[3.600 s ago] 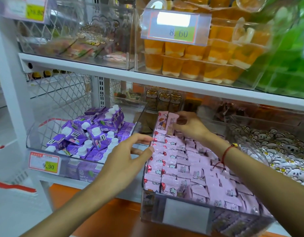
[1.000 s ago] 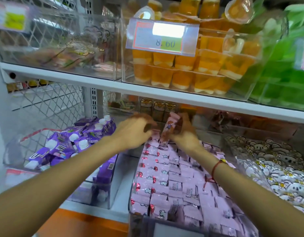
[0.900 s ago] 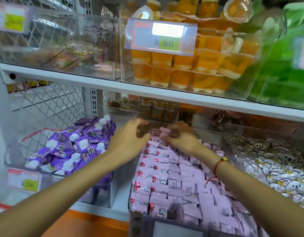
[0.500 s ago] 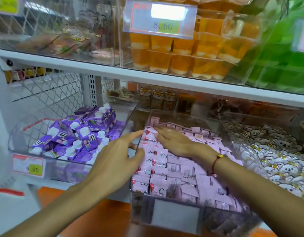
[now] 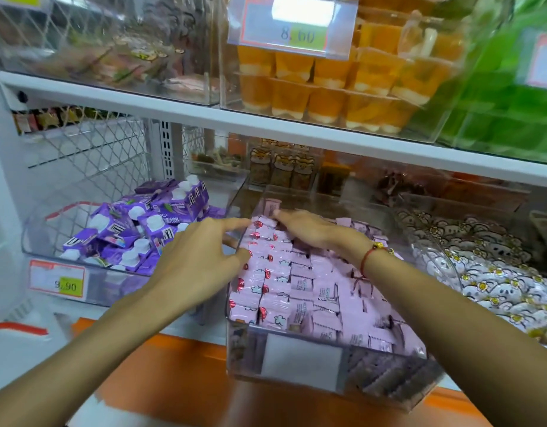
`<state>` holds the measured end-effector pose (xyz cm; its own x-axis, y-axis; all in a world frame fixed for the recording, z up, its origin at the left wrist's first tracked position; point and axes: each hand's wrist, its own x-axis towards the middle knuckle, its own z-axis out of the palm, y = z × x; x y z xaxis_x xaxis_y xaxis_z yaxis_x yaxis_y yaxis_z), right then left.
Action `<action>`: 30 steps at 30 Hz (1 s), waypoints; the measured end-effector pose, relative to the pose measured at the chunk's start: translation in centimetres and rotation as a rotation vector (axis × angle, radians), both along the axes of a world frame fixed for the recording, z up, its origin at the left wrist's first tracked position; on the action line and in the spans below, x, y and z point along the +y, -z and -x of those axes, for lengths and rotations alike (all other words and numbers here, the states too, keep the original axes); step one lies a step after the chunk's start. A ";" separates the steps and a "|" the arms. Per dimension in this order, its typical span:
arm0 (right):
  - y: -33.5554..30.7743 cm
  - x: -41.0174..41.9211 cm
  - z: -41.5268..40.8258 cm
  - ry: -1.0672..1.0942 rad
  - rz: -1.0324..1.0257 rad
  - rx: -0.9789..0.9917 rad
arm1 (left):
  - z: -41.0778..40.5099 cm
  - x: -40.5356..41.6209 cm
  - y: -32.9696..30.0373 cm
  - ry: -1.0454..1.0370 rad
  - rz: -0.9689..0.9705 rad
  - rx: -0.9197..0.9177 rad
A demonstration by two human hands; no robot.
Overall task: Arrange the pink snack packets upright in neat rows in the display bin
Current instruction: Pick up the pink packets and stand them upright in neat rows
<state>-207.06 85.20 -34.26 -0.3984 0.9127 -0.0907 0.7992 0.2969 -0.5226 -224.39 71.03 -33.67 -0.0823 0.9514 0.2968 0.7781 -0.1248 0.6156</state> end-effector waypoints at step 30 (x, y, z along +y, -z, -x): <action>-3.4 -3.9 0.5 0.530 -0.210 1.276 | 0.4 0.0 1.4 0.064 -0.353 -0.158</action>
